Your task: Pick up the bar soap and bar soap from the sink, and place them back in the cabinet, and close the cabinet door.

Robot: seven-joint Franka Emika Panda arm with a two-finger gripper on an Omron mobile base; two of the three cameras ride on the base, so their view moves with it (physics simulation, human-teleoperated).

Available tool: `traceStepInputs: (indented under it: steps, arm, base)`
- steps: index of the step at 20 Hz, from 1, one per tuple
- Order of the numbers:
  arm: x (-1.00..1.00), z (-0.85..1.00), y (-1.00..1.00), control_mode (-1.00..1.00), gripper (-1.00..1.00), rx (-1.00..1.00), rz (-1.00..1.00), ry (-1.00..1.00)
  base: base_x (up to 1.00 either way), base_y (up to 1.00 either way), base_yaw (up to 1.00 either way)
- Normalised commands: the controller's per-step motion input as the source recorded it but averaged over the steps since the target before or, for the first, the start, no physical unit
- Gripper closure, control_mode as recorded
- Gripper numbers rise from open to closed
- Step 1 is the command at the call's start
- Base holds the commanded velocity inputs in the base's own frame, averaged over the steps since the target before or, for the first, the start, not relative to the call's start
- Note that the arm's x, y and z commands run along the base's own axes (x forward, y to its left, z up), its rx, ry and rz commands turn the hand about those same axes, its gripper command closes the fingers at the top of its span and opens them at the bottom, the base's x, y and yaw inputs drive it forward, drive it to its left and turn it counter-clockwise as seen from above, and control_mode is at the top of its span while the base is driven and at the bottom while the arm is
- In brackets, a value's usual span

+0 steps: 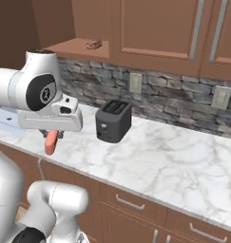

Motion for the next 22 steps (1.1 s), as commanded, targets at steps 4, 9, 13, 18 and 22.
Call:
traceStepInputs:
  steps: [4, 9, 13, 18, 22]
  arm:
    - [0.00, 0.00, 0.00, 1.00, 1.00, 0.00, 0.00, 0.00]
    - [0.00, 0.00, 0.00, 1.00, 1.00, 0.00, 0.00, 0.00]
    - [0.00, 0.00, 0.00, 1.00, 1.00, 0.00, 0.00, 0.00]
    - [0.00, 0.00, 0.00, 1.00, 1.00, 0.00, 0.00, 0.00]
    - [0.00, 0.00, 0.00, 1.00, 1.00, 0.00, 0.00, 0.00]
  base:
    - [0.36, 0.01, 0.12]
    - [0.40, 0.15, 0.07]
    - [0.43, 0.26, 0.04]
    - [0.43, 0.32, 0.01]
    - [0.41, 0.14, 0.00]
